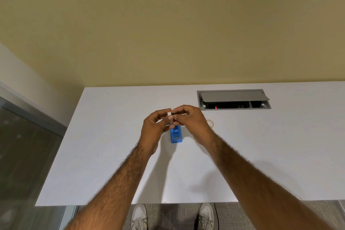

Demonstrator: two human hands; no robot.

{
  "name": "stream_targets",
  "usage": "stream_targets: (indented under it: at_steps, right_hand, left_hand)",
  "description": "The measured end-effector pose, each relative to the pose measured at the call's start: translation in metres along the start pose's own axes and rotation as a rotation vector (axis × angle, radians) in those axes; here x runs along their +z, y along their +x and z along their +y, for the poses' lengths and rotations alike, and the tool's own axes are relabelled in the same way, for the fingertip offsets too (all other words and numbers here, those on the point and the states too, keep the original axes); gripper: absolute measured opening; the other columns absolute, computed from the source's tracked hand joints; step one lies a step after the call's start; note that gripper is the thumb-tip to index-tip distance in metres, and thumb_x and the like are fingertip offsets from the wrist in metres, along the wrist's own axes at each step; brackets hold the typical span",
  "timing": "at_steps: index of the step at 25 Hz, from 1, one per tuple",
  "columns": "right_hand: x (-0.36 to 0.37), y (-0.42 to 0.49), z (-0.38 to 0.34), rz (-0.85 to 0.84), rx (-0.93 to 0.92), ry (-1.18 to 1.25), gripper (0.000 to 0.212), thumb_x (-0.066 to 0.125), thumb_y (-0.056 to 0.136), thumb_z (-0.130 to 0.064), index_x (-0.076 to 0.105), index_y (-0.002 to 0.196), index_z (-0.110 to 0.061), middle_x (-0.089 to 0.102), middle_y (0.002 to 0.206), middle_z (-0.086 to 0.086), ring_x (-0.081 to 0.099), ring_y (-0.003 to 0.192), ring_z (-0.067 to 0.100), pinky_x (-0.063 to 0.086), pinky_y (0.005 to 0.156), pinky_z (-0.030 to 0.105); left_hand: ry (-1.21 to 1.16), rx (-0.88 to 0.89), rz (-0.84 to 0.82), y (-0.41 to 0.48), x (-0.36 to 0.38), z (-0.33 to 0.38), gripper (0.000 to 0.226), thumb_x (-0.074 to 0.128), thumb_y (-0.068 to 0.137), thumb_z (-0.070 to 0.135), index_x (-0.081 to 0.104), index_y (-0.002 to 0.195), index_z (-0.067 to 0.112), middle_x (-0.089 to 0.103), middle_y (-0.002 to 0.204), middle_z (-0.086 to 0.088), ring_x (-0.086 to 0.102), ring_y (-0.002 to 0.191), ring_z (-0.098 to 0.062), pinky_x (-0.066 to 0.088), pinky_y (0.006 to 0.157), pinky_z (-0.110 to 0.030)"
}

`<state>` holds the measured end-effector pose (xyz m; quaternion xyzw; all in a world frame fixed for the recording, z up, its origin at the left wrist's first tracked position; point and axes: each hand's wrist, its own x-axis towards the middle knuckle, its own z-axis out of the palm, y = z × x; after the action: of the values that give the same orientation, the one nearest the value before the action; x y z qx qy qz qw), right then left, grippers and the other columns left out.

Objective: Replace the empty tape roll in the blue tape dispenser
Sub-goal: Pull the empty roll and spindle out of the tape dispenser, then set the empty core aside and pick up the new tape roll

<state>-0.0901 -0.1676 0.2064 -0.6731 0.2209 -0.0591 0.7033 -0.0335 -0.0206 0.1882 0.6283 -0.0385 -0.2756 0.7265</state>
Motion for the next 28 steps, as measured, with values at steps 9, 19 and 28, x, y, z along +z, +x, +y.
stream_targets:
  at_steps: [9, 19, 28]
  right_hand:
    - [-0.009, 0.0, 0.003, 0.032, 0.023, 0.012, 0.023, 0.066, 0.084, 0.004, 0.077, 0.092, -0.014, 0.077, 0.087, 0.008, 0.072, 0.08, 0.02, 0.061, 0.079, 0.034]
    - [-0.037, -0.008, 0.03, 0.084, 0.102, -0.092, 0.02, 0.062, 0.085, 0.004, 0.076, 0.095, -0.006, 0.076, 0.088, 0.013, 0.068, 0.075, 0.016, 0.06, 0.077, 0.033]
    - [-0.059, 0.0, 0.08, 0.109, 0.244, -0.187, 0.023, 0.063, 0.082, -0.003, 0.078, 0.087, -0.019, 0.077, 0.082, 0.001, 0.069, 0.072, 0.013, 0.061, 0.074, 0.026]
  left_hand:
    - [-0.002, 0.009, 0.091, 0.016, -0.007, -0.002, 0.042, 0.074, 0.086, -0.002, 0.065, 0.125, 0.01, 0.066, 0.126, -0.02, 0.068, 0.114, -0.034, 0.054, 0.103, -0.046]
    - [0.693, 0.065, 0.102, 0.123, 0.003, -0.038, 0.038, 0.077, 0.083, 0.009, 0.064, 0.118, 0.011, 0.067, 0.115, -0.007, 0.067, 0.096, -0.03, 0.049, 0.085, -0.032]
    - [1.043, 0.039, 0.022, 0.212, 0.013, -0.105, 0.038, 0.075, 0.084, 0.029, 0.063, 0.12, 0.023, 0.062, 0.123, -0.004, 0.062, 0.111, -0.029, 0.051, 0.092, -0.036]
